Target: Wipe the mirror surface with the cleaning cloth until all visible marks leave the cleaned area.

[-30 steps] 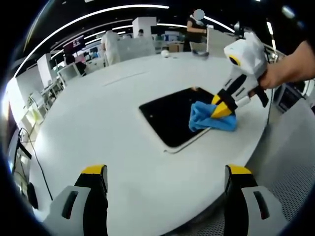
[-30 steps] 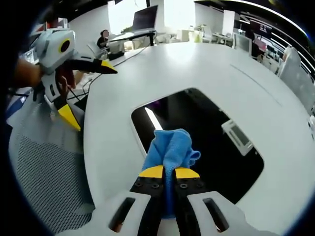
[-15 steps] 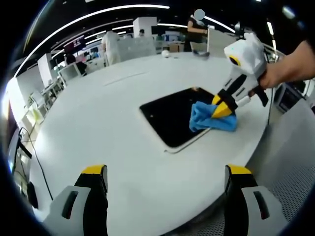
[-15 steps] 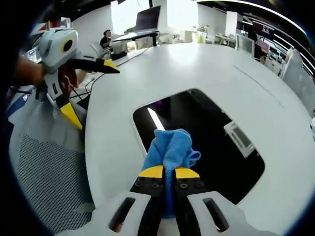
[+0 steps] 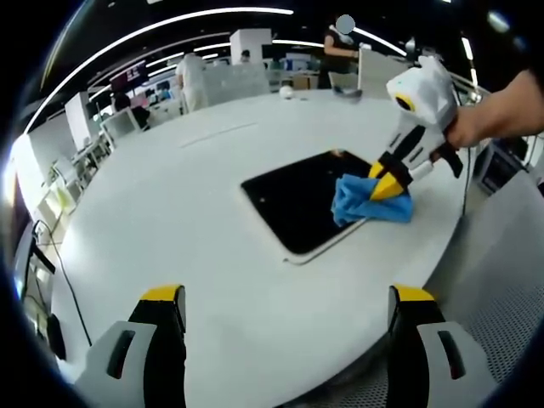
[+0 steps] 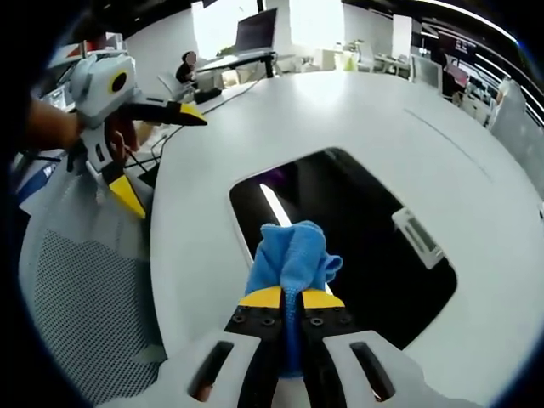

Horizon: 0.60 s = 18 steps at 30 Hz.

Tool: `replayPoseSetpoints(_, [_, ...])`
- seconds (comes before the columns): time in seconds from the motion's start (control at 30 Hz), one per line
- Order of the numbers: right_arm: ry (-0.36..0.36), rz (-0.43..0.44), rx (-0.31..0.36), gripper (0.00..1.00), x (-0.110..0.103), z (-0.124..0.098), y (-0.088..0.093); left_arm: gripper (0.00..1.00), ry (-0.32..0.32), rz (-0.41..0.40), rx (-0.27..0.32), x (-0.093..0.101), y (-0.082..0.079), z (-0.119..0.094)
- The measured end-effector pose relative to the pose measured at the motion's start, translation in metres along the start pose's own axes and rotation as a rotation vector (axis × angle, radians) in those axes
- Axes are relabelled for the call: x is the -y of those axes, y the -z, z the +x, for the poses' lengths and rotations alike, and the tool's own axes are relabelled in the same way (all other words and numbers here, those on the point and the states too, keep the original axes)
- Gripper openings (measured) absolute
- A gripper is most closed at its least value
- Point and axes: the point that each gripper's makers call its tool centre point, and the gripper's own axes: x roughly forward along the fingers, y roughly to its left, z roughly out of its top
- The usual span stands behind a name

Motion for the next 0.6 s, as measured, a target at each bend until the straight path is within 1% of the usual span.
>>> replayPoseSetpoints(0.33, [-0.001, 0.002, -0.006, 0.00, 0.003, -0.005, 0.006, 1.00, 0.002, 0.006, -0.003, 0.001, 0.000, 0.000])
replayPoseSetpoints(0.6, [-0.019, -0.001, -0.015, 0.00, 0.005, -0.009, 0.011, 1.00, 0.006, 0.005, -0.003, 0.002, 0.000, 0.000])
